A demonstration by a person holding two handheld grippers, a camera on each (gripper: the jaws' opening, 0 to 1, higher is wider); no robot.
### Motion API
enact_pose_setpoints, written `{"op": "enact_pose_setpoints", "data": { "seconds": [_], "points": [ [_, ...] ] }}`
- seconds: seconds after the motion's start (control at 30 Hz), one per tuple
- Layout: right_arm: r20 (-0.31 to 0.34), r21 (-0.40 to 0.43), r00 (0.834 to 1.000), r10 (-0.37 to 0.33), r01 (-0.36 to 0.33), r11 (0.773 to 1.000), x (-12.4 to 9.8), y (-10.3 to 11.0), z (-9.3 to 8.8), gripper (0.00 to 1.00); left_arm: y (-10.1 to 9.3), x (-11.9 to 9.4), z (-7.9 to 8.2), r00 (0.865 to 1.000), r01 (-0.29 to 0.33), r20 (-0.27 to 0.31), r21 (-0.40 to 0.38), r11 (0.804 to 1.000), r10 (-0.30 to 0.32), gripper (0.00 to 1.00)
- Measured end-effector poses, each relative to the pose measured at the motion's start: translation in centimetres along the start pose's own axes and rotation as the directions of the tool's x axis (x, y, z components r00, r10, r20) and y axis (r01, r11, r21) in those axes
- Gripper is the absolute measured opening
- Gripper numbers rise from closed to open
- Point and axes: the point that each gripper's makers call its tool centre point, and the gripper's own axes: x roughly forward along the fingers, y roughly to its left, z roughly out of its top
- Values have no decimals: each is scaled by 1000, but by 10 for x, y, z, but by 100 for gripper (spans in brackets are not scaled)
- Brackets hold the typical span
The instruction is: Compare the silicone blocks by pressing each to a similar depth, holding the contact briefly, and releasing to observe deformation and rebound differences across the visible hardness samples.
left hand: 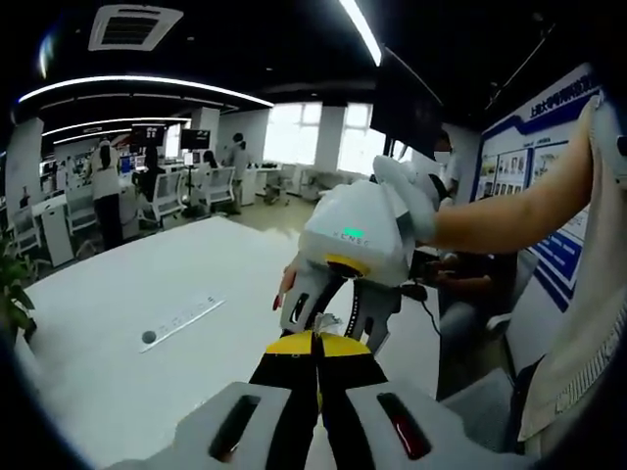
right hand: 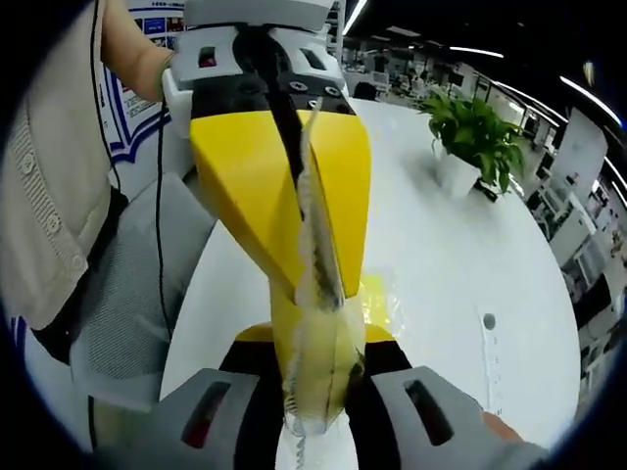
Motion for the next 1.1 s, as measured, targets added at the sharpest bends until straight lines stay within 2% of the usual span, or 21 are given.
{"op": "enact_pose_setpoints", "data": {
  "seconds": [0.03, 0.17, 0.4, 0.7, 0.9, 1.03, 1.1],
  "points": [
    [17, -36, 1000, -11, 12, 999, 0, -1, 2, 19, -1, 0, 0, 1000, 1, 2, -2, 1000, -1, 0],
    [26, -43, 999, -31, 33, 999, 0, -2, 0, 21, -2, 0, -1, 1000, 0, 2, -4, 1000, 0, 0],
    [55, 18, 998, -23, 22, 1000, 1, -1, 1, 24, 1, 1, -3, 1000, -6, 1, -18, 1000, 6, 0],
    [60, 26, 994, -90, 88, 996, -4, -8, 3, 37, 6, 3, -6, 1000, -15, 8, -43, 999, 15, 0],
    [71, 47, 992, -109, 106, 993, -5, -7, 5, 45, 6, 6, -6, 1000, -12, 9, -55, 998, 13, 0],
    [70, 62, 983, -170, 166, 984, -7, -11, 1, 53, 6, 7, -7, 1000, -13, 9, -62, 998, 14, 0],
    [91, 85, 978, -189, 181, 980, -10, -11, 1, 56, 7, 9, -8, 1000, -11, 9, -75, 997, 11, 0]
  ]
}}
